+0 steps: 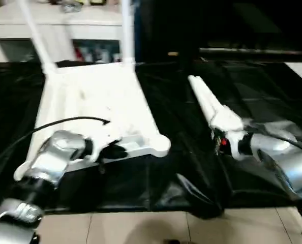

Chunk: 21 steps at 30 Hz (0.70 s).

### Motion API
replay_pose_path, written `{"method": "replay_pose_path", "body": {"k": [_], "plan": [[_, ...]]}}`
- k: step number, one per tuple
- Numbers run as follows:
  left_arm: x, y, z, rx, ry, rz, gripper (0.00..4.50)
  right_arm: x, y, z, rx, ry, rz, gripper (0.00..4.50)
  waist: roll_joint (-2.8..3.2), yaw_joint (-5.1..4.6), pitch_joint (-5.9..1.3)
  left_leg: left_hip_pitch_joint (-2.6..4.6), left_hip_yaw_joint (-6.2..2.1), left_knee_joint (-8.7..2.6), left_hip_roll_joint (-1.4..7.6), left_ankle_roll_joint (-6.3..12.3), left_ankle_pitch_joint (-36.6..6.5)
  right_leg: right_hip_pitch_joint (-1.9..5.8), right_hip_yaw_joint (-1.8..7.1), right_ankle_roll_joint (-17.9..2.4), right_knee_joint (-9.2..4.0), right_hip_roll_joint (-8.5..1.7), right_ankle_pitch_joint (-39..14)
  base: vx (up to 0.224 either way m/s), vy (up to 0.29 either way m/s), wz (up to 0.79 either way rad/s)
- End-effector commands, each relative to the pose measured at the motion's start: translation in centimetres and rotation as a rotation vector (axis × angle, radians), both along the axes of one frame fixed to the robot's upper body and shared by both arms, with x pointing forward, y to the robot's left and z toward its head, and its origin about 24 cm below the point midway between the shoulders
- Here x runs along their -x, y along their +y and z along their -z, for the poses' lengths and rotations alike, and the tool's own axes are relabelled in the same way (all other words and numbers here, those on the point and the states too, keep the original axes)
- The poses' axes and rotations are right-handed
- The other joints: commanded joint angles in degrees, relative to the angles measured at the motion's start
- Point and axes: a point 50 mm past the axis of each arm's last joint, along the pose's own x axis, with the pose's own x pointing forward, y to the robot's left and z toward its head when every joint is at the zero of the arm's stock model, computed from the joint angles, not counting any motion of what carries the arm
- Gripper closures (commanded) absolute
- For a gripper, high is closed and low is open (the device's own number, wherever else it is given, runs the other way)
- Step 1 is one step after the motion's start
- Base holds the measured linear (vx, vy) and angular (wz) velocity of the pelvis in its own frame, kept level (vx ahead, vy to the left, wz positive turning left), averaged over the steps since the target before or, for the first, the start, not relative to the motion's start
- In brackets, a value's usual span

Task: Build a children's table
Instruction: Rotate table base, then pick table leg

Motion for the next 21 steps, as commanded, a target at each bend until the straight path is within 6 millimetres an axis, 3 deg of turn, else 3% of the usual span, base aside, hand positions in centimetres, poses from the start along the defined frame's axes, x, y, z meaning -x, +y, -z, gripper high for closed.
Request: {"method": "replay_pose_path", "body": {"k": [1, 2, 3, 4, 5, 6, 7, 8, 9, 10, 11, 12, 13, 14, 15, 16, 17, 18, 19, 20, 21], "plan": [[-0.2, 0.2, -1.6, 0.022, -0.054, -0.019, 3.69, -0.8, -0.7, 0.1, 0.042, 0.009, 0.105, 3.18, 0.81, 0.69, -2.71, -1.37, -1.53, -6.72, 3.21, 1.29, -33.2, 5.17, 4.01, 1.5, -0.45, -3.62, -27.4, 0.0, 0.0, 0.0], [-0.1, 0.2, -2.1, 0.029, -0.06, -0.019, 3.57, -1.3, -0.6, -0.1, -0.027, 0.015, 0.142, 3.18, -0.14, 0.86, -2.43, -0.05, -0.71, -6.09, 2.12, 0.79, -33.7, 3.32, 5.04, 0.4, -1.5, -3.89, -29.4, 0.0, 0.0, 0.0], [-0.1, 0.2, -2.3, 0.033, -0.063, -0.02, 3.47, -1.6, -0.5, -0.3, -0.076, 0.017, 0.166, 3.01, -0.74, 0.91, -2.12, 1.72, 0.49, -4.05, -0.24, 0.34, -31.1, 1.05, 3.92, 0.9, -4.3, -3.95, -36.5, 0.0, 0.0, 0.0], [0.0, 0.3, -2.6, 0.035, -0.069, -0.016, 3.46, -2.0, -0.4, -0.5, -0.118, 0.008, 0.195, 2.84, -0.89, 1.11, -1.91, 3.55, 2.19, -0.67, -3.45, 1.36, -23.2, -0.87, 1.22, 2.2, -6.86, -4.4, -44.5, 0.0, 0.0, 0.0], [0.1, 0.5, -3.2, 0.036, -0.081, -0.02, 3.44, -2.9, -0.4, -0.8, -0.166, -0.002, 0.256, 2.84, -0.55, 0.62, -2.69, 1.19, 1.76, -1.19, -2.68, 2.25, -21.0, 1.67, 0.09, 4.6, -6.21, -3.86, -42.9, 0.0, 0.0, 0.0], [0.3, 0.6, -3.7, 0.039, -0.094, -0.023, 3.37, -3.4, -0.4, -0.9, -0.183, -0.006, 0.291, 2.78, 0.3, 0.75, -2.97, 0.61, 1.1, -1.87, -1.75, 2.38, -21.3, 2.57, 0.21, 4.6, -5.69, -3.85, -39.7, 0.033, 0.009, -0.19], [0.3, 0.8, -4.2, 0.044, -0.105, -0.03, 3.24, -4.0, -0.3, -0.9, -0.186, -0.008, 0.325, 2.65, 0.78, 0.55, -2.93, -1.04, -0.66, -3.96, 1.12, 2.21, -24.5, 4.27, 1.21, 3.7, -3.34, -3.53, -32.1, 0.033, 0.009, -0.19], [0.5, 0.8, -5.0, 0.059, -0.117, -0.036, 3.12, -4.7, -0.3, -0.8, -0.177, -0.005, 0.365, 2.49, 0.87, 1.24, -2.95, -0.96, -1.48, -5.59, 3.45, 1.78, -27.6, 4.17, 3.85, 0.8, -0.26, -3.88, -24.7, 0.0, 0.0, 0.0], [0.6, 0.8, -5.4, 0.072, -0.122, -0.036, 3.06, -5.1, -0.2, -0.7, -0.179, 0.004, 0.385, 2.41, 1.07, 1.68, -2.84, -0.12, -1.24, -5.79, 3.41, 0.98, -29.1, 3.47, 4.67, -1.0, 0.08, -3.99, -23.2, 0.0, 0.0, 0.0], [0.7, 0.8, -5.7, 0.08, -0.126, -0.035, 3.04, -5.3, -0.1, -0.7, -0.183, 0.012, 0.397, 2.37, -0.07, 1.37, -2.21, 0.99, 0.25, -4.18, 0.45, -0.08, -28.3, 1.63, 4.42, -1.7, -2.32, -4.04, -30.0, 0.0, 0.0, 0.0], [0.9, 0.6, -6.1, 0.103, -0.127, -0.028, 2.94, -5.7, 0.0, -0.4, -0.165, 0.025, 0.426, 2.31, -1.43, 1.62, -2.1, 2.0, 1.89, -1.83, -2.51, 0.6, -21.6, 0.35, 3.14, -0.3, -4.47, -4.29, -38.7, 0.057, 0.003, 0.1], [1.0, 0.5, -6.4, 0.113, -0.127, -0.024, 2.8, -5.9, 0.0, -0.3, -0.156, 0.032, 0.44, 2.19, -1.23, 1.73, -2.39, 1.38, 1.84, -1.71, -2.56, 1.1, -18.9, 1.0, 3.11, -0.2, -3.88, -4.67, -39.6, 0.055, 0.013, -0.06], [1.2, 0.2, -6.7, 0.135, -0.13, -0.013, 2.8, -6.1, 0.0, 0.0, -0.141, 0.045, 0.464, 2.19, -1.22, 1.66, -2.66, -0.69, 1.36, -2.42, -2.04, 2.05, -15.8, 2.56, 3.18, 0.6, -3.31, -4.3, -37.8, 0.055, 0.013, -0.06], [1.4, -0.1, -7.0, 0.156, -0.133, -0.008, 2.67, -6.4, 0.1, 0.2, -0.128, 0.053, 0.48, 2.06, -0.72, 2.09, -3.05, -0.58, 0.95, -3.01, -1.0, 2.03, -13.9, 2.34, 3.91, -0.8, -2.72, -4.16, -33.1, 0.0, 0.0, 0.0], [1.7, -0.6, -7.3, 0.183, -0.137, 0.008, 2.58, -6.7, 0.2, 0.4, -0.126, 0.063, 0.515, 1.9, -1.01, 2.19, -3.31, -0.25, 1.03, -3.1, -0.65, 2.03, -13.0, 1.87, 4.42, -2.1, -2.28, -4.04, -30.4, 0.05, 0.01, 0.05], [1.8, -0.7, -7.3, 0.19, -0.137, 0.011, 2.58, -6.8, 0.3, 0.5, -0.126, 0.065, 0.521, 1.9, -0.89, 2.31, -3.58, -1.11, 0.9, -3.38, -0.37, 1.79, -9.9, 2.38, 5.0, -5.0, -0.92, -3.94, -24.8, 0.05, 0.01, 0.05], [2.3, -1.2, -7.5, 0.219, -0.133, 0.025, 2.51, -7.2, 0.5, 0.7, -0.129, 0.072, 0.564, 1.83, -0.71, 2.52, -3.95, -1.4, 0.91, -3.38, 0.08, 1.75, -7.0, 2.35, 5.55, -7.4, 0.36, -3.94, -19.6, 0.0, 0.0, 0.0], [2.5, -1.5, -7.4, 0.226, -0.127, 0.029, 2.42, -7.4, 0.6, 0.9, -0.118, 0.081, 0.589, 1.76, -0.73, 2.53, -4.09, -1.5, 0.94, -3.3, 0.11, 1.85, -5.4, 2.31, 5.74, -8.5, 0.83, -3.76, -17.0, 0.058, 0.008, 0.04], [2.6, -1.5, -7.4, 0.226, -0.125, 0.028, 2.25, -7.4, 0.6, 1.0, -0.115, 0.083, 0.595, 1.57, -1.05, 2.91, -4.34, -1.11, 1.26, -3.03, 0.07, 2.24, -2.5, 1.83, 6.26, -10.8, 1.65, -3.61, -12.4, 0.058, 0.008, 0.04], [2.9, -1.6, -7.1, 0.223, -0.115, 0.026, 2.17, -7.7, 0.8, 1.1, -0.112, 0.09, 0.622, 1.48, -1.66, 2.84, -4.68, -1.8, 1.5, -2.55, -0.58, 3.18, 1.3, 2.06, 6.89, -12.5, 2.77, -3.25, -7.6, 0.057, -0.005, 0.05], [3.1, -1.7, -6.9, 0.219, -0.108, 0.024, 2.08, -7.9, 0.9, 1.1, -0.113, 0.09, 0.635, 1.39, -1.65, 3.16, -4.83, -2.17, 1.78, -2.24, -0.95, 4.6, 4.6, 2.07, 7.38, -14.1, 3.41, -3.16, -3.8, 0.0, 0.0, 0.0]]}}
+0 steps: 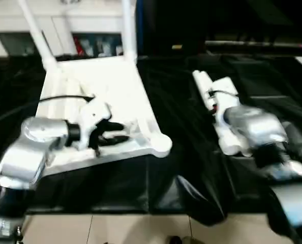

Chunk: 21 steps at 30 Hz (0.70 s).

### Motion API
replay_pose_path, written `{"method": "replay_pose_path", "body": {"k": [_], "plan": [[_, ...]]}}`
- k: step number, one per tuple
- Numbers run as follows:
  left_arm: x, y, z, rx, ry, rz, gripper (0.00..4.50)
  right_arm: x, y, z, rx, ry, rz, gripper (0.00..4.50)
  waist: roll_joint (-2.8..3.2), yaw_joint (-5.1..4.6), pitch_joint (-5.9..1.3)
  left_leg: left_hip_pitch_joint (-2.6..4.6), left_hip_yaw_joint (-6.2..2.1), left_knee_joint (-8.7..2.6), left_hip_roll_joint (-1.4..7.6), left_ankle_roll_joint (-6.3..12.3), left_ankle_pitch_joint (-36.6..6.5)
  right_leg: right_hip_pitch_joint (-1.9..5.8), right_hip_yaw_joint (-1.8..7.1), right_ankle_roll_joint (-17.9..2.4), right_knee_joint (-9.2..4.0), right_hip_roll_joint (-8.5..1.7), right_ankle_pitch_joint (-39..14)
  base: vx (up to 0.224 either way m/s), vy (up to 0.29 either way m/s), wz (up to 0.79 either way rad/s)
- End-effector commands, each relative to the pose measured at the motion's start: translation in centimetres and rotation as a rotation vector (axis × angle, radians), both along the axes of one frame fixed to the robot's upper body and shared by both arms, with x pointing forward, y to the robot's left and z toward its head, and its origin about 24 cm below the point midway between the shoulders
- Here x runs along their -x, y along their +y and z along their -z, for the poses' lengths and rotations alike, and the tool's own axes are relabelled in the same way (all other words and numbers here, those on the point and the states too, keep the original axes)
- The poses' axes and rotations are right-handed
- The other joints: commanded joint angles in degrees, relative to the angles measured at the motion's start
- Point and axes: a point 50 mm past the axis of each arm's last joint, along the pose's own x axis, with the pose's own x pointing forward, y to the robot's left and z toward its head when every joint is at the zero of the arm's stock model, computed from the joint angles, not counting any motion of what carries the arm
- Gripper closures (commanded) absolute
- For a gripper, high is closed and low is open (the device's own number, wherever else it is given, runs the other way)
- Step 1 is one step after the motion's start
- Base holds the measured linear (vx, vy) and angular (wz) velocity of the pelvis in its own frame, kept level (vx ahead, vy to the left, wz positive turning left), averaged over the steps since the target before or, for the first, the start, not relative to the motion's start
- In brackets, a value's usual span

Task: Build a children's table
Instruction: Pick table leg

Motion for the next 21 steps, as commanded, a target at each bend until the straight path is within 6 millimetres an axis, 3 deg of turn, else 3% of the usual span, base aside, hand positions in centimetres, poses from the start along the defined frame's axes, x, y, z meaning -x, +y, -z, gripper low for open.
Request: {"method": "replay_pose_path", "body": {"k": [1, 2, 4, 6, 7, 10, 12, 14, 17, 18, 19, 21], "plan": [[0.4, -0.1, 0.1, -0.004, 0.01, -0.006, 1.98, -0.5, -0.5, -0.3, 0.01, -0.02, 0.056, 1.32, -1.04, 0.41, -5.58, -1.31, 1.21, -2.81, 0.1, 5.42, 6.4, 5.18, 4.32, -12.7, -1.16, -2.95, -2.7, 0.0, 0.0, 0.0], [0.5, -0.1, 0.2, -0.004, 0.014, -0.009, 1.98, -0.6, -0.5, -0.5, 0.028, -0.028, 0.064, 1.32, -0.89, 0.99, -5.68, -1.56, 1.23, -2.65, -0.06, 6.52, 7.9, 5.37, 4.4, -13.1, -0.73, -3.0, -1.4, 0.0, 0.0, 0.0], [0.7, -0.2, 0.1, -0.004, 0.019, -0.013, 1.8, -0.9, -0.5, -0.8, 0.049, -0.045, 0.076, 1.13, -0.88, 1.65, -5.48, -1.49, 1.43, -2.5, 0.02, 7.43, 8.6, 5.0, 4.47, -12.8, -0.82, -2.78, -1.2, 0.0, 0.0, 0.0], [0.8, -0.2, 0.1, -0.003, 0.023, -0.015, 1.72, -1.1, -0.5, -1.0, 0.057, -0.056, 0.082, 1.02, -1.1, 1.98, -5.14, -1.46, 1.62, -2.62, 0.05, 6.67, 5.3, 4.97, 4.48, -11.8, -1.27, -2.76, -5.2, 0.0, 0.0, 0.0], [0.9, -0.3, 0.0, -0.003, 0.025, -0.016, 1.65, -1.2, -0.5, -1.1, 0.062, -0.06, 0.083, 0.91, -1.12, 2.21, -4.99, -1.48, 1.67, -2.77, 0.18, 5.42, 2.8, 5.06, 4.43, -10.5, -1.58, -2.85, -8.8, 0.0, 0.0, 0.0], [1.0, -0.3, 0.0, -0.008, 0.027, -0.014, 1.31, -1.4, -0.9, -1.5, 0.091, -0.059, 0.104, 0.55, -1.26, 2.28, -4.5, -1.36, 1.8, -3.04, 0.11, 2.53, -3.0, 4.9, 4.23, -6.8, -2.57, -2.57, -17.3, 0.0, 0.0, 0.0], [1.1, -0.5, -0.1, -0.012, 0.029, -0.001, 1.17, -1.3, -1.8, -1.5, 0.095, -0.021, 0.14, 0.51, -1.15, 2.13, -4.34, -1.23, 1.85, -3.06, -0.01, 1.71, -4.9, 4.63, 4.08, -4.8, -3.1, -2.34, -20.9, 0.0, 0.0, 0.0], [1.2, -0.7, -0.1, -0.012, 0.03, 0.011, 1.1, -1.1, -2.3, -1.4, 0.065, 0.008, 0.161, 0.51, -0.77, 2.17, -4.15, -0.79, 1.93, -2.99, -0.16, 1.19, -7.1, 4.23, 3.81, -2.8, -3.82, -2.11, -24.8, 0.0, 0.0, 0.0], [1.2, -0.9, -0.1, -0.009, 0.03, 0.021, 0.78, -0.9, -2.4, -1.0, 0.005, 0.053, 0.166, 0.51, -0.85, 1.95, -3.84, -0.35, 1.87, -2.92, -0.28, 1.05, -10.5, 3.98, 3.17, -0.9, -4.82, -2.01, -29.5, 0.0, 0.0, 0.0], [1.1, -1.2, -0.2, -0.008, 0.025, 0.028, 0.66, -0.5, -2.7, -0.2, -0.025, 0.106, 0.159, 0.51, -0.6, 1.89, -3.96, -0.34, 1.72, -2.84, -0.34, 0.9, -11.1, 4.12, 2.9, 0.0, -5.01, -2.12, -30.6, 0.0, 0.0, 0.0], [1.1, -1.3, -0.2, -0.007, 0.024, 0.032, 0.66, -0.4, -2.9, 0.1, -0.031, 0.121, 0.165, 0.51, -0.89, 1.7, -4.04, -0.62, 1.61, -2.82, -0.32, 1.11, -11.2, 4.26, 2.74, 0.3, -5.05, -2.07, -30.5, 0.0, 0.0, 0.0], [1.1, -1.5, -0.2, -0.007, 0.024, 0.039, 0.39, -0.2, -3.0, 0.5, -0.057, 0.137, 0.173, 0.51, -0.77, 1.58, -4.07, -0.59, 1.48, -2.72, -0.23, 1.09, -11.5, 4.14, 2.58, 0.6, -5.18, -2.2, -30.9, 0.0, 0.0, 0.0]]}}
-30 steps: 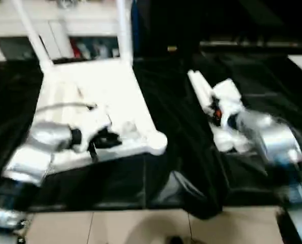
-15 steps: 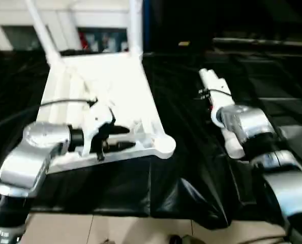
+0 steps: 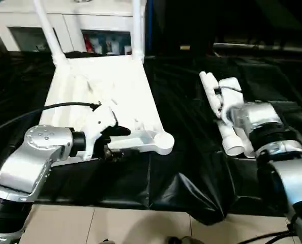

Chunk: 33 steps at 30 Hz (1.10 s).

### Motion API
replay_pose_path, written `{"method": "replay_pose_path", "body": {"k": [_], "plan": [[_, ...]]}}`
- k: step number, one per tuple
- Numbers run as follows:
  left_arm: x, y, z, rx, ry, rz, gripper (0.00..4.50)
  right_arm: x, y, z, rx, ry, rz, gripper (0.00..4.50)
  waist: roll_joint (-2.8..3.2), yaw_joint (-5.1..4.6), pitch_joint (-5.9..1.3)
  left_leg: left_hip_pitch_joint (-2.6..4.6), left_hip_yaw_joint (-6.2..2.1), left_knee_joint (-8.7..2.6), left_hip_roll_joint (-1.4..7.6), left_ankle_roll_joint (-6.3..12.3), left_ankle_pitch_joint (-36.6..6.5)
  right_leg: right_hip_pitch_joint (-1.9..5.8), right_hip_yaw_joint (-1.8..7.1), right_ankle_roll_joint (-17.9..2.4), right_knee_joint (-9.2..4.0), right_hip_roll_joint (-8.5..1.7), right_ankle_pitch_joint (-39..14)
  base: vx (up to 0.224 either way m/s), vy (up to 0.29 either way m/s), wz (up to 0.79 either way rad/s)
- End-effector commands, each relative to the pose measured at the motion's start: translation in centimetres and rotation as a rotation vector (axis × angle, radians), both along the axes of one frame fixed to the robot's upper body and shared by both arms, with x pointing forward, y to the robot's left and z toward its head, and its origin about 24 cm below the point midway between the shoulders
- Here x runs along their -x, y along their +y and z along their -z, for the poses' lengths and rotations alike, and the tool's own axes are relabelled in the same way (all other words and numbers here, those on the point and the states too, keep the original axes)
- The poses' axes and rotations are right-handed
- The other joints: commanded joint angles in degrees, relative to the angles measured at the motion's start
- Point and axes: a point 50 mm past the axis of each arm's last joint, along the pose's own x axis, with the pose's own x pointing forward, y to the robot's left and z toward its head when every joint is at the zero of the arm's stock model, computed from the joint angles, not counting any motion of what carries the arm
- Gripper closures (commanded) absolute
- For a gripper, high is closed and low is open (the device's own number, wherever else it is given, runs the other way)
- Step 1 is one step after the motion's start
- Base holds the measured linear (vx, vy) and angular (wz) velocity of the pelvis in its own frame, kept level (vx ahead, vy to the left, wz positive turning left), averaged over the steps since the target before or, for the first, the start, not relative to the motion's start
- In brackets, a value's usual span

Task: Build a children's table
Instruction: Pick table leg

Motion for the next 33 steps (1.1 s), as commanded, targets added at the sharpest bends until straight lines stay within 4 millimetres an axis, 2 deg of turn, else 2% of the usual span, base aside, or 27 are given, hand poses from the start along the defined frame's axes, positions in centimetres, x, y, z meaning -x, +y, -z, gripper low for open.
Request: {"method": "replay_pose_path", "body": {"k": [1, 3, 4, 8, 12, 18, 21, 22, 23, 26, 27, 30, 32, 33], "plan": [[0.0, -0.5, -0.6, -0.002, -0.025, 0.021, 0.31, 0.0, -0.2, -0.2, -0.036, 0.014, 0.01, 0.51, -0.16, -0.12, -4.11, -0.81, 1.3, -3.2, -0.44, 2.19, -12.3, 4.63, 2.21, 0.8, -6.15, -2.59, -30.9, 0.0, 0.0, 0.0], [0.0, -0.6, -0.7, -0.004, -0.026, 0.026, 0.22, 0.2, -0.4, 0.2, -0.026, 0.035, 0.012, 0.51, -0.12, -0.32, -4.12, -0.8, 1.21, -3.09, -0.43, 2.29, -12.7, 4.5, 2.11, 0.7, -6.2, -2.61, -31.0, 0.0, 0.0, 0.0], [0.0, -0.7, -0.7, -0.005, -0.026, 0.03, 0.1, 0.4, -0.3, 0.6, -0.038, 0.062, 0.004, 0.51, -0.33, -0.43, -4.16, -0.95, 1.18, -3.03, -0.47, 2.31, -12.7, 4.59, 2.04, 0.7, -6.13, -2.62, -31.0, 0.0, 0.0, 0.0], [0.1, -0.8, -0.8, -0.004, -0.023, 0.037, 0.1, 0.8, -0.1, 1.3, -0.057, 0.1, -0.012, 0.51, -0.31, -0.38, -4.33, -1.1, 1.21, -2.91, -0.54, 2.64, -11.5, 4.67, 2.1, 0.3, -5.99, -2.77, -30.3, 0.0, 0.0, 0.0], [0.2, -0.8, -0.7, -0.008, -0.024, 0.04, 0.1, 1.1, 0.2, 1.9, -0.085, 0.126, -0.016, 0.51, -0.24, -0.25, -4.42, -1.32, 1.12, -3.09, -0.22, 2.79, -9.9, 4.78, 2.42, -1.5, -5.38, -2.77, -27.3, 0.0, 0.0, 0.0], [0.3, -0.8, -0.8, -0.016, -0.024, 0.047, 0.0, 1.4, 0.4, 2.5, -0.128, 0.153, -0.018, 1.03, -0.07, 0.03, -4.67, -1.47, 1.07, -3.26, 0.14, 2.69, -7.3, 5.03, 3.05, -4.7, -4.35, -2.91, -21.8, 0.0, 0.0, 0.0], [0.3, -0.8, -1.0, -0.016, -0.026, 0.049, 0.0, 1.4, 0.3, 2.6, -0.134, 0.155, -0.018, 1.23, -0.03, 0.09, -4.78, -1.5, 1.1, -3.25, 0.17, 2.65, -6.8, 5.14, 3.17, -5.6, -4.11, -2.92, -20.4, 0.0, 0.0, 0.0], [0.3, -0.8, -1.0, -0.015, -0.025, 0.049, 0.0, 1.5, 0.4, 2.6, -0.143, 0.155, -0.016, 1.47, 0.02, 0.13, -4.79, -1.46, 1.11, -3.26, 0.21, 2.68, -6.7, 5.14, 3.24, -6.1, -4.03, -2.95, -19.9, 0.0, 0.0, 0.0], [0.3, -0.8, -1.0, -0.015, -0.025, 0.049, 0.0, 1.5, 0.4, 2.6, -0.143, 0.155, -0.016, 1.52, 0.0, 0.19, -4.8, -1.49, 1.12, -3.27, 0.25, 2.69, -6.6, 5.17, 3.29, -6.4, -3.95, -2.96, -19.4, 0.0, 0.0, 0.0], [0.2, -0.8, -1.0, -0.017, -0.026, 0.05, 0.0, 1.5, 0.4, 2.6, -0.152, 0.155, -0.015, 1.57, -0.03, 0.24, -4.72, -1.5, 1.15, -3.25, 0.2, 2.5, -7.1, 5.23, 3.26, -6.3, -4.09, -2.99, -20.3, 0.0, 0.0, 0.0], [0.2, -0.8, -1.0, -0.016, -0.026, 0.05, 0.0, 1.5, 0.4, 2.7, -0.155, 0.155, -0.015, 1.86, -0.03, 0.23, -4.7, -1.46, 1.14, -3.26, 0.23, 2.42, -7.2, 5.21, 3.23, -6.2, -4.08, -2.98, -20.6, 0.0, 0.0, 0.0], [0.1, -0.8, -1.0, -0.018, -0.031, 0.03, 0.0, 1.5, 0.4, 2.6, -0.16, 0.148, -0.011, 1.99, -0.07, 0.27, -4.62, -1.42, 1.19, -3.23, 0.15, 2.18, -7.9, 5.18, 3.18, -5.5, -4.33, -2.96, -21.9, 0.0, 0.0, 0.0], [0.0, -0.8, -1.0, -0.019, -0.034, 0.015, 0.0, 1.4, 0.4, 2.6, -0.165, 0.143, -0.009, 2.31, -0.11, 0.27, -4.6, -1.34, 1.19, -3.22, 0.09, 2.06, -8.4, 5.16, 3.04, -4.7, -4.52, -2.97, -23.4, 0.0, 0.0, 0.0], [-0.3, -0.8, -1.0, -0.025, -0.046, -0.021, 0.0, 1.4, 0.6, 2.6, -0.182, 0.133, -0.006, 2.31, -0.04, 0.29, -4.61, -1.39, 1.14, -3.23, 0.1, 1.98, -8.3, 5.19, 3.0, -4.5, -4.51, -2.97, -23.5, 0.0, 0.0, 0.0]]}}
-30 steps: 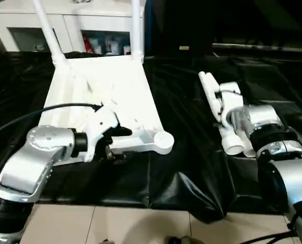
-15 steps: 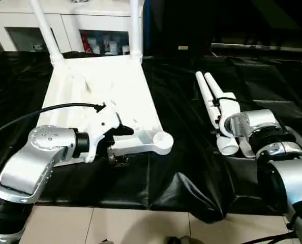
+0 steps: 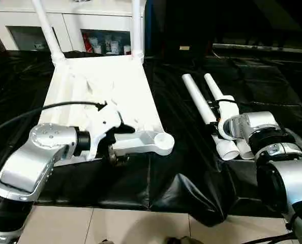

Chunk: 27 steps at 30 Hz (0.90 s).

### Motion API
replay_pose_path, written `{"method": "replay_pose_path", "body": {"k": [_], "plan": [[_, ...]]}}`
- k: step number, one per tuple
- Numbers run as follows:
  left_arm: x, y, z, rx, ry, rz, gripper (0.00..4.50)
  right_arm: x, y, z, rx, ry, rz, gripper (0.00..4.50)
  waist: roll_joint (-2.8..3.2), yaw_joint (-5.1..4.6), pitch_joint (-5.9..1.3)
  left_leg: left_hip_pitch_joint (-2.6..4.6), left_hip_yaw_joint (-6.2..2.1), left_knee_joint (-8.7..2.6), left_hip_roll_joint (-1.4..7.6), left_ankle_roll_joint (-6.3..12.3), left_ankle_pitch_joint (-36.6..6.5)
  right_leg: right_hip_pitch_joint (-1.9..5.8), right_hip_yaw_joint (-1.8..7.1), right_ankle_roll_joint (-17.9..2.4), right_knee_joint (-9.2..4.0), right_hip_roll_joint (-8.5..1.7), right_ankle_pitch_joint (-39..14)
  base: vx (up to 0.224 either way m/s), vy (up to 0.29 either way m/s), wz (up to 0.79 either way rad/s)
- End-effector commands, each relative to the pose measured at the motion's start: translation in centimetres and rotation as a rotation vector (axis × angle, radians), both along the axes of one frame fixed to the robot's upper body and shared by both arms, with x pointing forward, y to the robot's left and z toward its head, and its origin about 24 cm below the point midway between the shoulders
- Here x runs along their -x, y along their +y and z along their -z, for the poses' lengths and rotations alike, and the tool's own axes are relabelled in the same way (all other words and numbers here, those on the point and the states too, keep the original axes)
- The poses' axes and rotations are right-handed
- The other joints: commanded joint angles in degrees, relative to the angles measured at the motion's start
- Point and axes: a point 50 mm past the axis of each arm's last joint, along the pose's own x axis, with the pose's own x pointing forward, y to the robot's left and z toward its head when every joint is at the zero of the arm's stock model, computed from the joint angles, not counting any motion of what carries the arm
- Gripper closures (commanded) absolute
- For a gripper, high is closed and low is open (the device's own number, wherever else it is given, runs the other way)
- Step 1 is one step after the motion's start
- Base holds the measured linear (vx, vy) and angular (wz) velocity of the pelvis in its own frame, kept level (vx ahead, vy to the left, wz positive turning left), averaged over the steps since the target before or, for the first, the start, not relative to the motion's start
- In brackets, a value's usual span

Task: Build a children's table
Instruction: Pick table leg

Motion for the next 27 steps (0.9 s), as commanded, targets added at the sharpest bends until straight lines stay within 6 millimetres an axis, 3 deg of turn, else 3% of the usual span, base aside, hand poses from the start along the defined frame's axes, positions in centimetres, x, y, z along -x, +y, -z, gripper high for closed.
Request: {"method": "replay_pose_path", "body": {"k": [1, 4, 6, 9, 10, 11, 12, 13, 14, 15, 17, 18, 21, 23, 24, 27], "plan": [[-0.3, -0.2, -0.3, -0.02, -0.027, -0.031, 0.0, 0.2, 0.1, 0.4, -0.039, 0.008, 0.016, 2.43, 0.14, 0.26, -4.49, -1.04, 1.42, -3.48, 0.0, 1.95, -8.4, 5.08, 3.18, -4.2, -4.81, -2.9, -23.6, 0.0, 0.0, 0.0], [-1.2, -0.5, -0.8, 0.045, -0.084, -0.101, 0.0, 0.1, 0.3, 0.2, -0.086, -0.016, 0.029, 2.58, 0.14, 0.3, -4.49, -1.11, 1.57, -3.33, -0.21, 2.08, -8.4, 5.1, 3.04, -3.5, -5.11, -2.77, -24.0, 0.0, 0.0, 0.0], [-2.6, -1.2, -2.1, 0.224, -0.222, -0.211, 0.0, -0.2, 0.6, -0.3, -0.143, -0.061, 0.022, 2.6, 0.02, 0.37, -4.55, -1.36, 1.6, -3.22, -0.31, 2.36, -8.1, 5.27, 2.83, -3.1, -5.42, -2.78, -24.2, 0.0, 0.0, 0.0], [-3.9, -2.0, -2.7, 0.365, -0.25, -0.345, 0.0, -0.4, 1.1, -1.0, -0.212, -0.144, 0.002, 2.64, -0.09, 1.04, -4.96, -1.23, 1.61, -3.05, -0.33, 2.92, -7.3, 5.24, 2.61, -1.7, -5.47, -2.67, -23.9, 0.0, 0.0, 0.0], [-4.3, -2.9, -2.4, 0.387, -0.172, -0.386, 0.0, -0.6, 1.5, -1.8, -0.244, -0.25, -0.028, 2.65, -0.12, 1.28, -4.83, -1.61, 1.62, -3.08, -0.47, 3.21, -7.0, 5.41, 2.48, -0.6, -5.67, -2.58, -24.0, 0.0, 0.0, 0.0], [-4.3, -2.9, -2.4, 0.387, -0.172, -0.386, 0.0, -0.6, 1.5, -1.8, -0.244, -0.25, -0.028, 2.65, -0.36, 1.79, -5.12, -1.11, 1.77, -2.98, -0.33, 3.4, -5.8, 5.07, 2.64, 0.3, -5.67, -2.67, -23.3, 0.0, 0.0, 0.0], [-4.5, -3.5, -2.2, 0.39, -0.117, -0.403, 0.0, -0.6, 1.8, -2.4, -0.262, -0.324, -0.048, 2.65, -0.52, 1.64, -5.06, -1.68, 1.7, -3.22, -0.27, 3.69, -5.0, 5.36, 2.64, 0.2, -5.4, -2.57, -22.7, 0.0, 0.0, 0.0], [-4.5, -3.6, -2.1, 0.39, -0.11, -0.401, 0.0, -0.6, 1.8, -2.5, -0.266, -0.336, -0.05, 2.65, -0.45, 1.88, -5.18, -1.52, 1.56, -3.17, -0.23, 3.7, -4.9, 5.23, 2.61, 0.1, -5.32, -2.71, -22.6, 0.0, 0.0, 0.0], [-4.8, -5.0, -2.4, 0.484, -0.005, -0.384, 0.0, 0.0, 2.9, -4.1, -0.302, -0.514, -0.116, 2.65, 0.04, 1.85, -5.11, -1.36, 1.69, -3.2, -0.32, 3.96, -4.9, 5.08, 2.67, 0.0, -5.62, -2.59, -22.4, 0.0, 0.0, 0.0], [-4.9, -5.5, -2.8, 0.549, 0.027, -0.377, 0.0, 0.4, 3.4, -4.9, -0.31, -0.575, -0.149, 2.65, -0.26, 2.09, -4.98, -1.37, 2.08, -2.92, -0.66, 4.11, -4.5, 4.92, 2.81, 0.6, -5.9, -2.36, -22.0, 0.0, 0.0, 0.0], [-5.5, -6.0, -3.3, 0.652, 0.076, -0.417, 0.0, 1.1, 4.4, -5.9, -0.288, -0.664, -0.23, 2.65, -0.26, 2.67, -5.52, -1.85, 1.41, -3.26, -0.14, 4.85, -1.7, 5.37, 2.76, -0.6, -4.89, -2.51, -18.2, 0.0, 0.0, 0.0], [-6.2, -6.4, -3.7, 0.74, 0.12, -0.463, 0.0, 1.8, 5.4, -6.8, -0.262, -0.73, -0.302, 2.65, -0.17, 2.97, -5.44, -1.69, 1.7, -3.01, -0.31, 5.04, -1.5, 5.12, 2.87, -0.5, -5.27, -2.29, -17.8, 0.0, 0.0, 0.0], [-6.7, -6.5, -3.9, 0.786, 0.147, -0.496, 0.0, 2.2, 6.0, -7.3, -0.246, -0.765, -0.343, 2.65, -0.36, 3.45, -5.42, -1.65, 1.55, -3.21, -0.42, 5.48, -3.0, 5.3, 2.58, 0.1, -5.43, -2.28, -18.9, 0.0, 0.0, 0.0], [-7.8, -6.5, -4.8, 0.922, 0.217, -0.559, 0.0, 3.3, 7.7, -8.5, -0.282, -0.836, -0.405, 2.65, 0.0, 3.4, -5.09, -1.35, 1.84, -3.03, -0.85, 5.29, -4.7, 4.92, 2.33, 1.7, -6.24, -2.05, -21.7, 0.0, 0.0, 0.0], [-8.0, -6.5, -5.0, 0.945, 0.23, -0.563, 0.0, 3.6, 8.1, -8.5, -0.28, -0.838, -0.426, 2.65, -0.1, 3.5, -5.18, -1.44, 1.86, -3.07, -0.91, 5.42, -4.8, 5.04, 2.23, 2.3, -6.53, -2.03, -22.2, 0.0, 0.0, 0.0], [-8.5, -6.7, -5.8, 0.99, 0.254, -0.571, 0.0, 4.5, 9.4, -8.5, -0.247, -0.852, -0.499, 2.65, 0.02, 3.69, -5.42, -1.36, 1.26, -3.49, -0.23, 5.18, -3.7, 5.16, 2.22, 3.0, -6.34, -2.05, -20.0, 0.0, 0.0, 0.0]]}}
